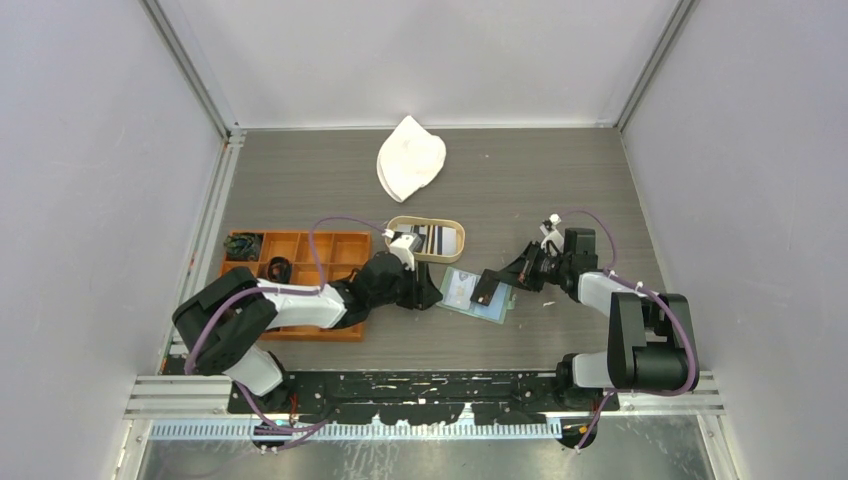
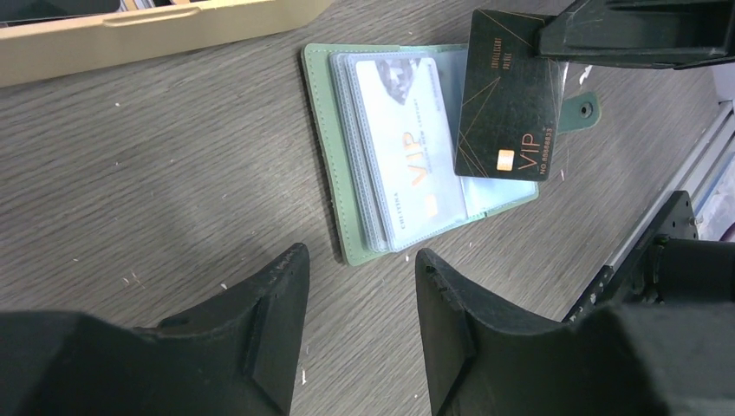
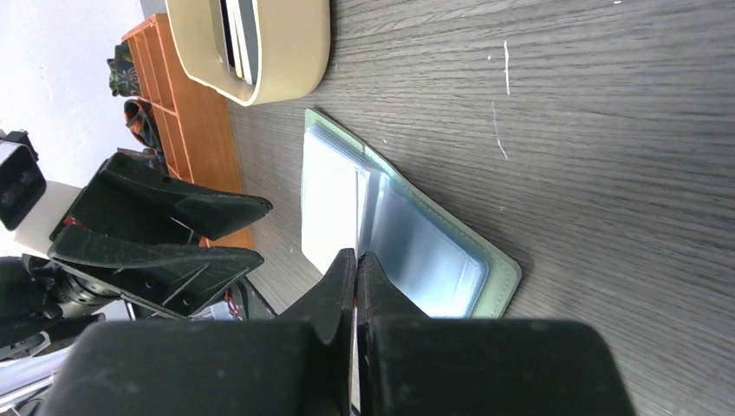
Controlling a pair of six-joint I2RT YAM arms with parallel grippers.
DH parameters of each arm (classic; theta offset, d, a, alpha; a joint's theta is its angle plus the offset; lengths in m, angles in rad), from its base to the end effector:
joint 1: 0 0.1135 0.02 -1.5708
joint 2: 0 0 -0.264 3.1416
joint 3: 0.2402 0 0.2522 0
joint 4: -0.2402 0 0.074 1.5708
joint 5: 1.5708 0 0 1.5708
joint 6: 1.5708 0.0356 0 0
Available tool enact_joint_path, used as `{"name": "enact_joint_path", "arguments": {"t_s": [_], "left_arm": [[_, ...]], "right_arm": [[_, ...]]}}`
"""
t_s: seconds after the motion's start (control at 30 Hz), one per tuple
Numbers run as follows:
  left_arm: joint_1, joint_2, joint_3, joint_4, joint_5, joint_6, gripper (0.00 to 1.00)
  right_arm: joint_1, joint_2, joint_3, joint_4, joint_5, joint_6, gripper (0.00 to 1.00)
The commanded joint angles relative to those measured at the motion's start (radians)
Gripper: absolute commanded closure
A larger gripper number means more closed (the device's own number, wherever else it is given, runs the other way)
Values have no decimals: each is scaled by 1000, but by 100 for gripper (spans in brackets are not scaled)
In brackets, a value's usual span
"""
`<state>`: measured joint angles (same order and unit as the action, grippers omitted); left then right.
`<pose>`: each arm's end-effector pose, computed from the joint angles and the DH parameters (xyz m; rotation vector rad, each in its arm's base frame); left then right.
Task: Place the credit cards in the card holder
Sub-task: Insert the credit card into the card holder.
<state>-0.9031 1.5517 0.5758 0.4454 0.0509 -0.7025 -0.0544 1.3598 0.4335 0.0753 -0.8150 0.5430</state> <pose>0.1821 -0.2339 0.1528 0.2602 2.2549 -0.9752 0.2258 0.0136 0.1379 0.3298 2.3799 1.2091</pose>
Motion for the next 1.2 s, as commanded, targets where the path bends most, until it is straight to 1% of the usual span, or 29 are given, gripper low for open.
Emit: {"name": "enact_joint_path", "arguments": {"t_s": [0.0,0.17,0.4,0.73,1.17], "left_arm": [[-4,11,45,-2,-31,25,50],[-3,22,57,-14,-27,24,51],[-4,59,81,-25,-1,11,51],[-3,100,90,-30,21,-15,53],[-3,125,102,-28,38,-22,54]], "right_arm": [[-7,-13,25,-8,12,-28,99],[-8,-11,24,-5,22,-26,99],[-7,-7,6,44,24,-15,99],[23,21,-9,101,18,11,99],[50,52,-33,173,-11,85,99]]}}
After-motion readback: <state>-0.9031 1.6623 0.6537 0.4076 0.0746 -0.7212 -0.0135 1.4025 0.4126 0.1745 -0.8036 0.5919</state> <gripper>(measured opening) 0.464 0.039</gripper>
